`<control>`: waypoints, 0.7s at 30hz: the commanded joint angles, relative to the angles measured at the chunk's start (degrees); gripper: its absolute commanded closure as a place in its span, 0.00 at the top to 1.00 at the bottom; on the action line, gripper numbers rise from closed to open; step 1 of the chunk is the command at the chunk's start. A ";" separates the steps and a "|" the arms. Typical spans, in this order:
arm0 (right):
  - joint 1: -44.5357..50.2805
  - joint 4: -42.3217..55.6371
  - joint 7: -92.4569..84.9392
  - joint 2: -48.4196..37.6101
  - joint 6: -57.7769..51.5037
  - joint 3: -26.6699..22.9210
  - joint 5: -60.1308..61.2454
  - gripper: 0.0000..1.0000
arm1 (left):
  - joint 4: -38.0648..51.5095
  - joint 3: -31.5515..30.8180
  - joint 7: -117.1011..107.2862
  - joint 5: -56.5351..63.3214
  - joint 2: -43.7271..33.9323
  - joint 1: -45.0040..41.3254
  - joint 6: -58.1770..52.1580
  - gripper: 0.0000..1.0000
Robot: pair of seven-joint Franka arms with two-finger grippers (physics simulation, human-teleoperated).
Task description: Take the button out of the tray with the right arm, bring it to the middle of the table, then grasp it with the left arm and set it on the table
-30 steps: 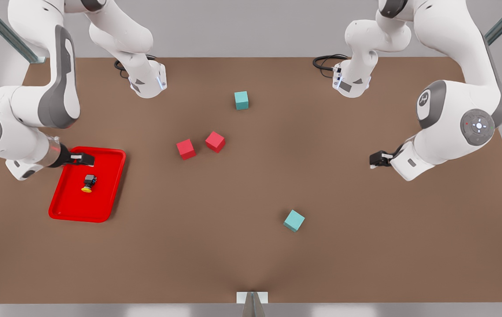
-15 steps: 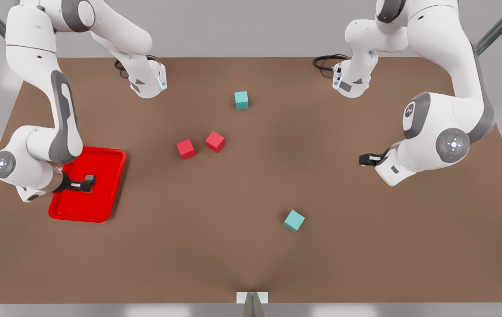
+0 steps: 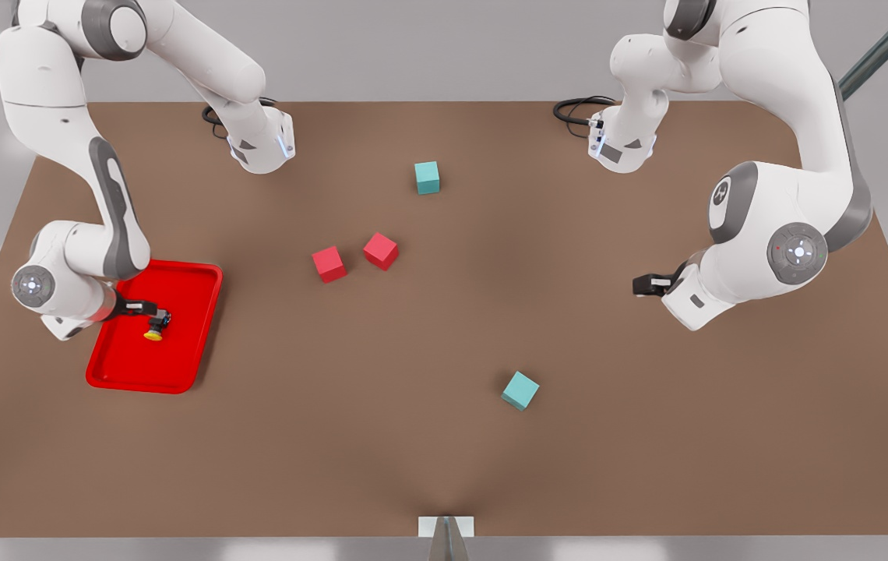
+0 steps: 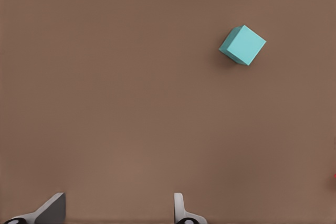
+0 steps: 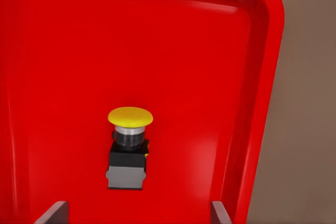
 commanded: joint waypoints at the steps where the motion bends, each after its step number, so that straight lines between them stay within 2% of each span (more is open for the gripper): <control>1: -0.17 -0.11 -5.13 0.40 2.09 0.06 -0.97 1.00 | 0.01 -0.17 -2.44 0.05 0.05 -0.23 -0.13 1.00; 8: -2.63 -3.45 -5.57 0.93 8.15 0.59 -1.49 1.00 | 0.89 -0.43 -2.53 0.05 -0.74 -0.50 -0.57 1.00; 10: -10.27 -5.38 -5.74 2.60 13.07 7.27 -1.49 1.00 | 0.81 -0.43 -2.44 0.14 -0.74 -0.41 -0.66 1.00; 13: -15.99 -5.56 -4.69 3.92 13.51 13.42 -1.41 1.00 | 0.98 -0.52 -2.53 -0.04 -0.74 -0.41 -0.57 1.00; 21: -15.99 -5.47 -4.51 3.57 13.51 14.39 -1.41 1.00 | 0.98 -0.43 -2.09 0.49 -0.82 -0.32 -0.49 1.00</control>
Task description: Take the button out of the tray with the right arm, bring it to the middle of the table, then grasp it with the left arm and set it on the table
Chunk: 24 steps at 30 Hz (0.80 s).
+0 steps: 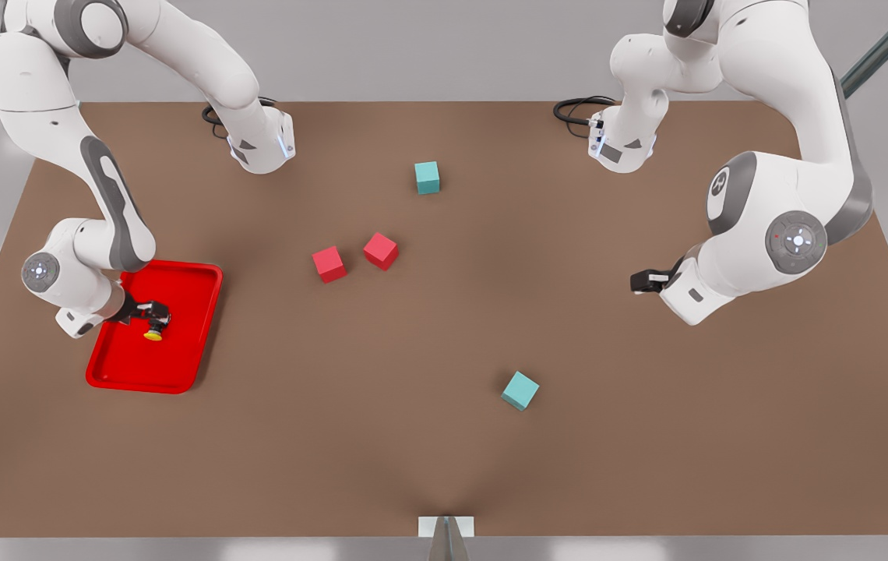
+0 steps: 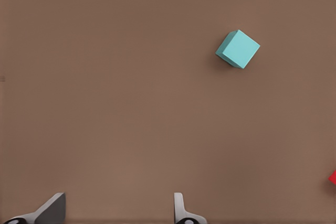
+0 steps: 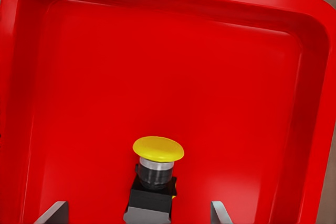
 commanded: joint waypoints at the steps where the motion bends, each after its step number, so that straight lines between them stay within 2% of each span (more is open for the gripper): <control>1: 0.07 0.06 -1.42 0.11 1.27 0.03 0.04 1.00 | 0.49 0.00 -0.62 0.17 -0.09 0.03 0.00 1.00; 5: -2.39 -1.26 -1.68 0.37 1.98 0.03 -0.22 1.00 | 1.20 -0.35 -1.23 0.09 -0.80 0.03 -0.18 1.00; 24: -2.39 -4.60 -0.19 2.57 6.28 0.03 -0.22 1.00 | 3.22 -1.06 -3.17 0.17 1.58 -1.20 -0.09 1.00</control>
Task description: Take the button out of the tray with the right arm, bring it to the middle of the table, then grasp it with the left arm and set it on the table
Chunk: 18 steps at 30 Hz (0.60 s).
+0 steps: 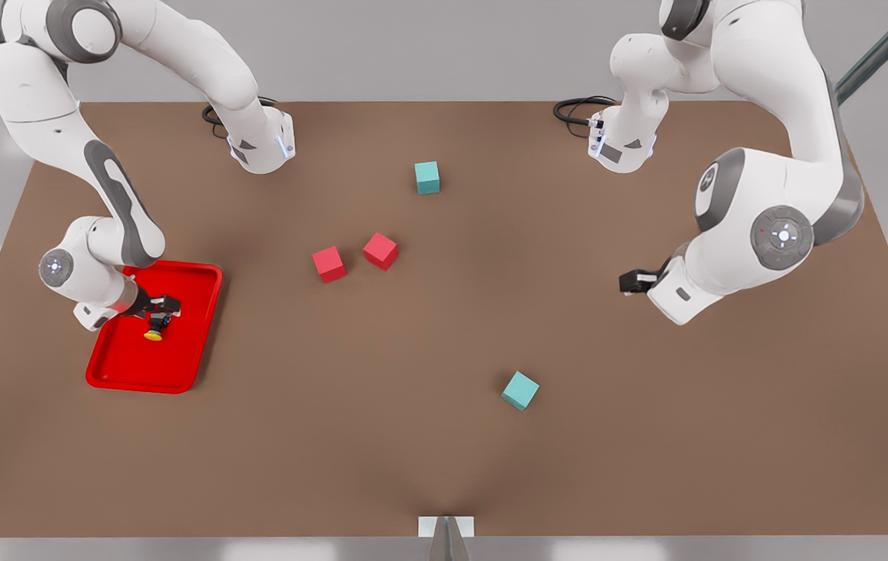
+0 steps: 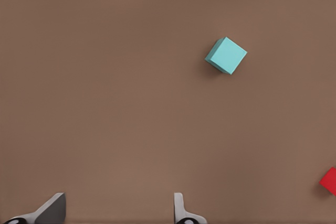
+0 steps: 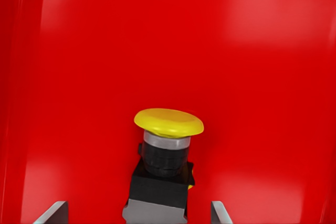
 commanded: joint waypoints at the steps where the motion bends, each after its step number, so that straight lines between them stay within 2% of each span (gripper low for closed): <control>1: -0.01 -0.02 0.07 0.10 1.10 -0.06 0.12 1.00 | 0.03 0.00 -1.15 0.07 0.02 0.02 0.28 1.00; 10: 0.16 -0.19 -0.02 0.72 1.81 -0.15 0.03 1.00 | 0.12 0.00 -1.15 0.07 -0.15 0.02 0.28 1.00; 13: -0.01 -0.54 0.07 0.45 1.81 -0.15 0.12 0.61 | 0.12 0.00 -1.15 0.07 -0.15 0.02 0.28 1.00; 18: -0.01 -0.54 0.07 0.54 1.81 -0.15 0.12 0.59 | 0.12 -0.09 -1.41 -0.28 -0.68 -0.16 -0.34 1.00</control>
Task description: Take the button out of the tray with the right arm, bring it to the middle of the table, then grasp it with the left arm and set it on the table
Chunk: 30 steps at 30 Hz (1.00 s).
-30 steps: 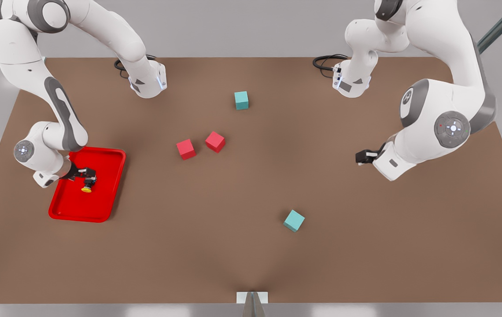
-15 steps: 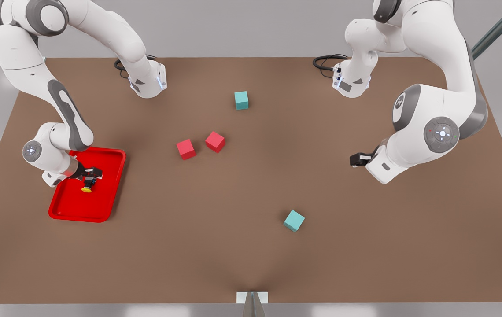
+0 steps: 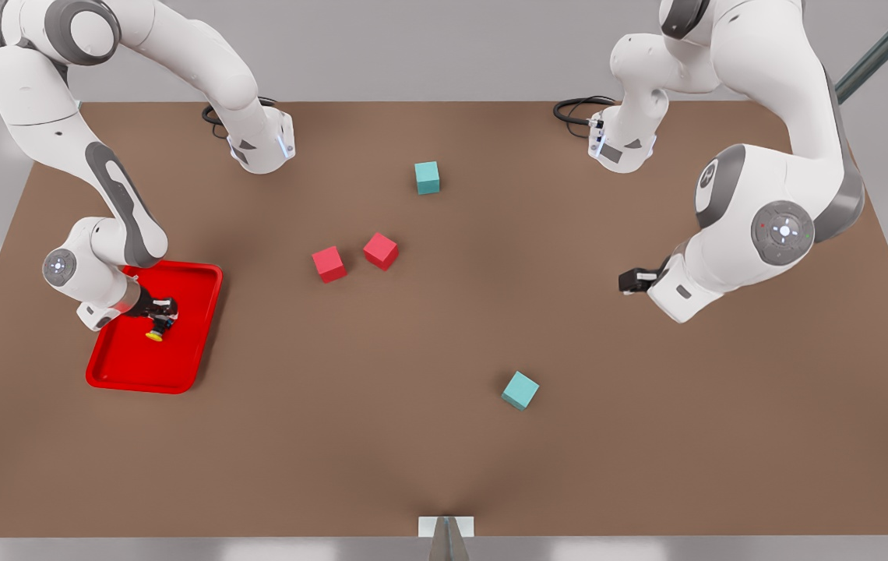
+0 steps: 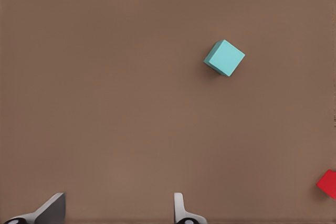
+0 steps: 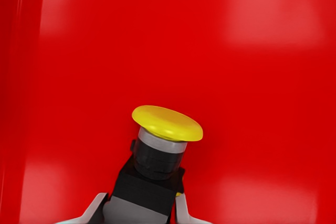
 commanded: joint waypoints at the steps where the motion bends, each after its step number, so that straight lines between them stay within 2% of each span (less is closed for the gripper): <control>1: -0.04 0.02 -0.04 -0.04 0.12 -0.04 0.05 0.57 | 0.03 -0.01 -0.66 -0.14 -0.14 0.05 -0.46 1.00; 15: 0.22 0.10 -0.04 -0.48 0.12 0.05 0.05 0.45 | 0.11 0.07 -0.39 -0.14 -0.49 0.31 -0.63 1.00; 19: 0.22 0.19 -0.21 -2.15 -0.06 0.14 0.05 0.45 | 0.11 0.07 -0.39 -0.14 -0.49 0.31 -0.63 1.00; 21: 0.13 0.10 -0.04 -4.17 -1.38 1.45 0.49 0.45 | 0.11 0.07 -0.39 -0.14 -0.49 0.13 -0.63 1.00; 27: 0.04 -0.34 11.65 -9.18 -10.17 10.33 0.93 0.45 | 0.03 -0.10 -0.48 0.21 -0.93 0.05 -0.63 1.00; 30: 5.84 0.19 18.15 -11.73 -13.33 13.14 7.69 0.45 | 0.03 -0.19 -0.57 0.13 -0.76 -0.04 -0.55 1.00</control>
